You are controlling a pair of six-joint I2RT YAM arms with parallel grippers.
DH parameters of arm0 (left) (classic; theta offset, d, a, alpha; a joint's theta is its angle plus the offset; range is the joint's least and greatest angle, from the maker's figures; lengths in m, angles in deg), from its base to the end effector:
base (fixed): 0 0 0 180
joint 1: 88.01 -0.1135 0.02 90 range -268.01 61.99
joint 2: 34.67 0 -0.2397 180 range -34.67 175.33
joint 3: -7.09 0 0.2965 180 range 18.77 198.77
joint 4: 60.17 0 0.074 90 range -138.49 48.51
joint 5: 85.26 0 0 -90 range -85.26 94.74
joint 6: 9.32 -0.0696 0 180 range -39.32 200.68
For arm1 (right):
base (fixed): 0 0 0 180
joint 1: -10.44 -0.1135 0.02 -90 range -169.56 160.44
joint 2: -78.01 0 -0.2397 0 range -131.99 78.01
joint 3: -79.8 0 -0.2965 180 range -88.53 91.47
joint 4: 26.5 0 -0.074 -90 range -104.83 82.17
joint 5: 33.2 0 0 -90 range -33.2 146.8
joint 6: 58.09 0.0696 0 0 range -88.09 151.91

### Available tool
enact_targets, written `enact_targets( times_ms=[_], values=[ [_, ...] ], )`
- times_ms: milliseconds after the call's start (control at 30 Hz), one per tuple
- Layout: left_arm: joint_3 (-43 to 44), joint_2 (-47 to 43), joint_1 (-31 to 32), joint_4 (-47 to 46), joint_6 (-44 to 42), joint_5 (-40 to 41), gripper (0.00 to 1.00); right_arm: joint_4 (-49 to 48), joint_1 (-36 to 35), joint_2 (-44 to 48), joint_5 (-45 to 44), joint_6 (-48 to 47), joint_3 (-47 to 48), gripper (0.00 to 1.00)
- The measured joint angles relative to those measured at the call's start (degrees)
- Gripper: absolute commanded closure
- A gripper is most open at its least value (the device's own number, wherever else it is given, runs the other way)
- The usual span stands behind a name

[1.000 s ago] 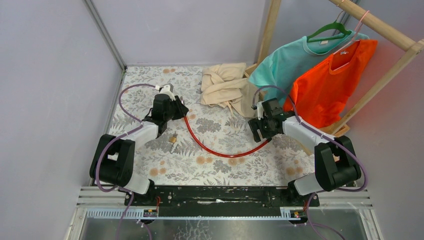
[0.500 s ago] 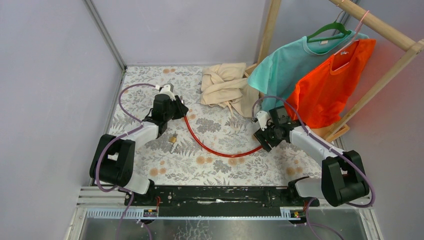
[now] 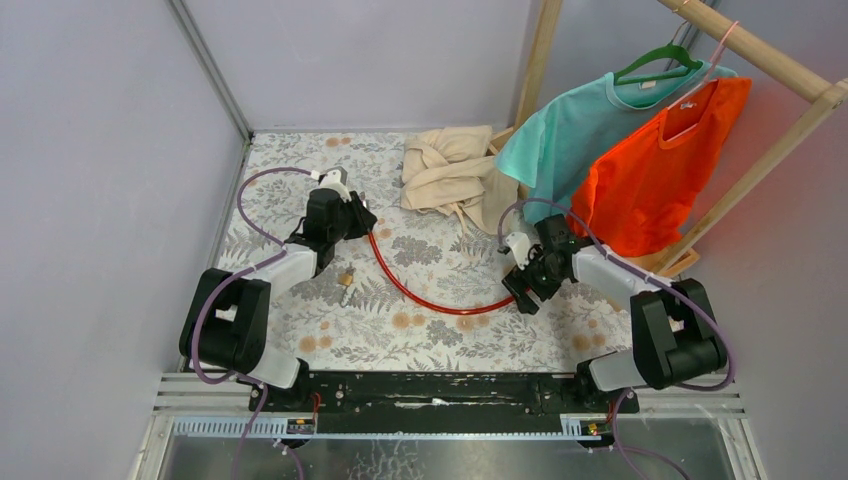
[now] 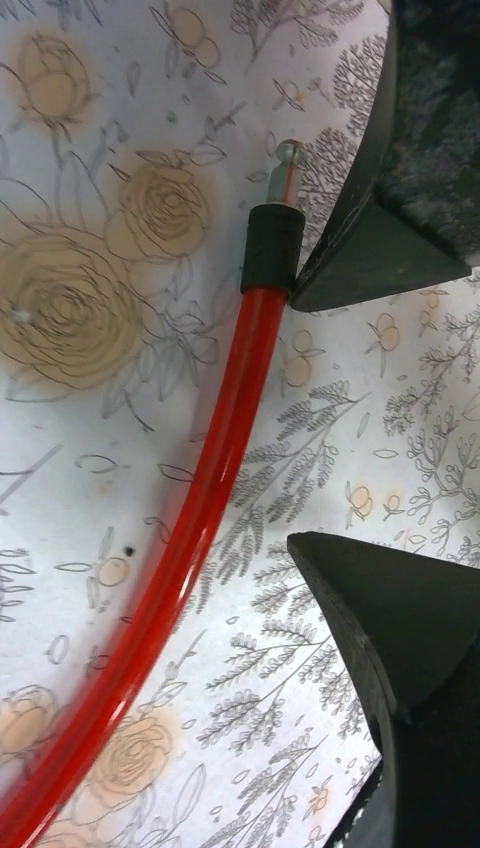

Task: Lock with the key
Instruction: Pick up the lock from the center of the board.

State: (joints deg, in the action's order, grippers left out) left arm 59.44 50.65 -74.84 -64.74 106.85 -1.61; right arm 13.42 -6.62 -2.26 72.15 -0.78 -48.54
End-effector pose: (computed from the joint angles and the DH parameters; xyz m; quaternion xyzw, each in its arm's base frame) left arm 0.3635 -0.0930 0.1229 -0.0689 0.8553 -0.2169 0.4654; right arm 0.2732 0.1031 0.0764 -0.4321 0.8729 0.1049 0.2007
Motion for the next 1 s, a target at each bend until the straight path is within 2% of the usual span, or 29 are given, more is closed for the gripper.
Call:
enact_targets(
  times_ms=[233,567,833,1000],
  values=[
    [-0.04,0.0,0.0,-0.09,0.0,-0.02,1.0,0.17,1.01,-6.16,2.4,2.78,5.79,0.06],
    [-0.37,0.0,0.0,-0.13,0.02,-0.22,1.0,-0.63,1.09,-17.29,4.22,14.23,17.46,0.06],
    [-0.44,0.0,0.0,-0.15,0.0,-0.72,1.0,-4.2,-1.88,-19.37,-2.73,20.94,19.19,0.18],
    [-0.44,0.0,0.0,-0.17,0.02,-1.01,1.0,-6.54,-4.5,-20.35,-9.38,22.01,19.39,0.33]
  ],
)
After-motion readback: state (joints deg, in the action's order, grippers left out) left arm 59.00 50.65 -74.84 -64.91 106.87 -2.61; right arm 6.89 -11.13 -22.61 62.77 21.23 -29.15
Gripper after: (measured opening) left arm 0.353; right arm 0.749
